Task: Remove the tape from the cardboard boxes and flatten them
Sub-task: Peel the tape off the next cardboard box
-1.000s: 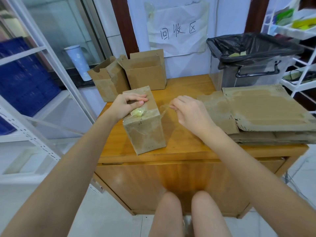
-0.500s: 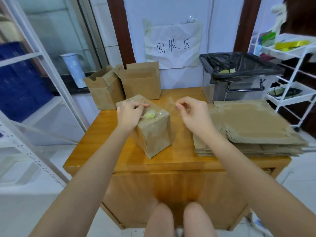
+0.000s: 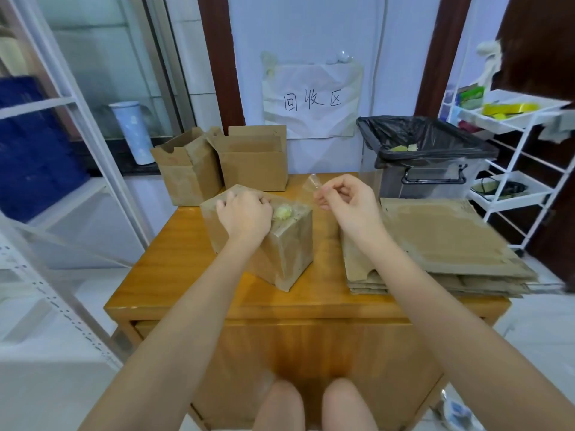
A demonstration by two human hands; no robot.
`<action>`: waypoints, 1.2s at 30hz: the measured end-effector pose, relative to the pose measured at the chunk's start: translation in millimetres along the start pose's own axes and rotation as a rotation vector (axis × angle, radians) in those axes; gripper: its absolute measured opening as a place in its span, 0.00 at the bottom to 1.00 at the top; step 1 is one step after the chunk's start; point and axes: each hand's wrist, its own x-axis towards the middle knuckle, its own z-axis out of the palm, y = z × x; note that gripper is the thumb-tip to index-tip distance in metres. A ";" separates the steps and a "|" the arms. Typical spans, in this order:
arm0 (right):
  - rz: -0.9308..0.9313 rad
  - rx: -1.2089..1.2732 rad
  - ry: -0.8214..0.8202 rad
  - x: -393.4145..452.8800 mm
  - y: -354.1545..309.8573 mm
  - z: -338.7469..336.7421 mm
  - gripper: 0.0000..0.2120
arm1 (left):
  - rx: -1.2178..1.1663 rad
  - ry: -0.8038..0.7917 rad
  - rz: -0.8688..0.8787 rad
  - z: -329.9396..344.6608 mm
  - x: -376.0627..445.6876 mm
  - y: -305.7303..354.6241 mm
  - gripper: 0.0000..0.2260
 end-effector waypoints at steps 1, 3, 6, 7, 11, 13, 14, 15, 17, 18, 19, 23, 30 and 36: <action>0.004 0.006 0.005 0.1 -0.6 -0.5 0.09 | 0.034 0.001 -0.004 -1.1 -1.2 3.0 0.16; -0.001 0.009 0.016 -0.5 -1.9 -1.5 0.09 | 0.100 0.000 -0.001 -3.7 -3.4 8.0 0.15; -0.021 0.015 0.017 -3.3 -4.2 -0.5 0.08 | 0.191 0.013 0.026 -8.5 -4.6 13.2 0.13; -0.022 0.022 0.017 -4.3 -4.6 0.4 0.08 | 0.203 0.011 0.031 -9.0 -4.6 15.0 0.13; 0.076 0.121 0.054 0.3 -6.3 -0.4 0.07 | 0.003 0.033 0.139 -2.7 -4.6 11.3 0.16; 0.163 0.159 0.055 7.1 -6.3 -0.6 0.05 | -0.251 -0.041 0.232 -2.7 -3.8 2.8 0.18; 0.187 0.139 0.050 10.3 -6.2 -0.4 0.05 | -0.320 -0.113 0.252 -5.4 -2.8 -0.3 0.19; 0.187 0.086 0.049 13.5 -5.4 0.3 0.08 | -0.349 -0.190 0.248 -9.7 -0.9 -1.0 0.21; 0.144 -0.018 0.049 17.7 -4.1 2.0 0.13 | -0.307 -0.331 0.203 -19.7 4.3 3.8 0.29; 0.124 -0.051 0.057 19.3 -3.8 2.8 0.14 | -0.210 -0.398 0.194 -23.8 7.0 7.9 0.34; 0.112 -0.079 0.072 21.2 -2.4 3.1 0.14 | -0.095 -0.466 0.197 -26.7 8.8 12.4 0.39; 0.116 0.030 0.095 24.9 1.4 1.3 0.13 | 0.055 -0.436 0.303 -22.8 7.0 18.7 0.36; 0.112 0.075 0.185 25.9 12.6 -11.7 0.11 | -0.433 -0.389 0.201 -21.7 3.2 16.0 0.18; 0.115 0.042 0.231 28.5 25.1 -17.2 0.11 | -0.587 -0.333 0.200 -13.8 -6.0 7.6 0.16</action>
